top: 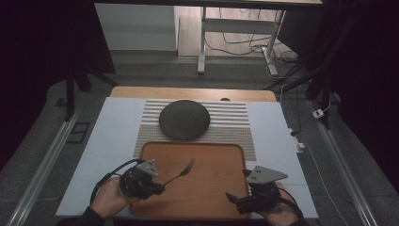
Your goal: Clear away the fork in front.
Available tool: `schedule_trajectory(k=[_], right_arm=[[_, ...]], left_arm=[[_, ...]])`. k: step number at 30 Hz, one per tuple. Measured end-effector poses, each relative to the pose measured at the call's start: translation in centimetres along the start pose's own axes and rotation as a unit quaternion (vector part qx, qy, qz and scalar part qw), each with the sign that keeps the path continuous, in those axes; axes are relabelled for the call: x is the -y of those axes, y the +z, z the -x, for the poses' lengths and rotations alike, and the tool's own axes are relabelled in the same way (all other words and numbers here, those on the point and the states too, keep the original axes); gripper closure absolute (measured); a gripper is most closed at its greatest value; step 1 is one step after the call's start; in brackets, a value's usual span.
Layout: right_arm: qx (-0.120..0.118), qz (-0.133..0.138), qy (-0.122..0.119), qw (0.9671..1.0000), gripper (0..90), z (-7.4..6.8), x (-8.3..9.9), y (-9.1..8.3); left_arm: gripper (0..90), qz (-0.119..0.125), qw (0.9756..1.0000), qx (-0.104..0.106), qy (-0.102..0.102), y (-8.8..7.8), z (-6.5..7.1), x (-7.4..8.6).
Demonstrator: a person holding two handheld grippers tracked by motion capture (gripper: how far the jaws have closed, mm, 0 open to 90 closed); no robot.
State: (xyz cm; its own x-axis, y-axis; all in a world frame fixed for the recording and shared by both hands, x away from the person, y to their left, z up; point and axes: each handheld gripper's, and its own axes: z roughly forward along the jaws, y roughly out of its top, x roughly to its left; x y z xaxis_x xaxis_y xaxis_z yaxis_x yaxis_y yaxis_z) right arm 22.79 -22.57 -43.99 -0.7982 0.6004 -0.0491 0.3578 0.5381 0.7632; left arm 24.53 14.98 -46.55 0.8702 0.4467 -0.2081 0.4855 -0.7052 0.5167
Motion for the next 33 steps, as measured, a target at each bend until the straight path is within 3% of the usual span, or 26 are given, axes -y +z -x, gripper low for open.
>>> schedule_trajectory(k=[5,8,10,13,14,16,20,23,26,30,33], right_arm=[[0.025,-0.006,0.013,0.9996,1.5,0.4,1.0,-0.6],[0.032,-0.006,0.027,0.9991,0.0,0.6,1.5,-1.0],[0.038,-0.003,0.034,0.9987,0.0,0.8,1.8,-1.2],[0.043,-0.003,0.042,0.9982,0.0,1.0,2.1,-1.5],[0.046,-0.002,0.049,0.9977,0.0,1.1,2.3,-1.8],[0.048,-0.001,0.052,0.9975,0.0,1.2,2.5,-2.0],[0.050,-0.005,0.055,0.9973,0.0,1.3,2.8,-2.2],[0.048,-0.006,0.057,0.9972,0.0,1.4,2.9,-2.2],[0.049,-0.008,0.059,0.9971,0.0,1.4,2.9,-2.3],[0.046,-0.009,0.059,0.9971,0.0,1.4,3.0,-2.3],[0.045,-0.007,0.062,0.9970,0.0,1.5,3.0,-2.3]], left_arm=[[85.6,-0.001,0.9983,-0.017,-0.056,0.0,-0.4,0.8],[85.6,-0.007,0.9954,-0.028,-0.092,0.2,-0.8,1.2],[85.6,-0.010,0.9944,-0.032,-0.100,0.3,-0.9,1.3],[85.6,-0.020,0.9906,-0.038,-0.130,0.8,-1.2,1.5],[85.5,-0.027,0.9875,-0.045,-0.149,1.1,-1.5,1.7],[85.5,-0.030,0.9863,-0.048,-0.155,1.2,-1.6,1.7],[85.4,-0.043,0.9783,-0.054,-0.195,1.7,-2.5,2.1],[85.3,-0.055,0.9737,-0.057,-0.214,2.1,-3.0,2.3],[85.2,-0.063,0.9707,-0.059,-0.224,2.5,-3.3,2.4],[84.9,-0.075,0.9686,-0.062,-0.229,2.8,-3.5,2.4],[83.5,-0.072,0.9689,-0.056,-0.230,2.8,-3.6,2.4]])
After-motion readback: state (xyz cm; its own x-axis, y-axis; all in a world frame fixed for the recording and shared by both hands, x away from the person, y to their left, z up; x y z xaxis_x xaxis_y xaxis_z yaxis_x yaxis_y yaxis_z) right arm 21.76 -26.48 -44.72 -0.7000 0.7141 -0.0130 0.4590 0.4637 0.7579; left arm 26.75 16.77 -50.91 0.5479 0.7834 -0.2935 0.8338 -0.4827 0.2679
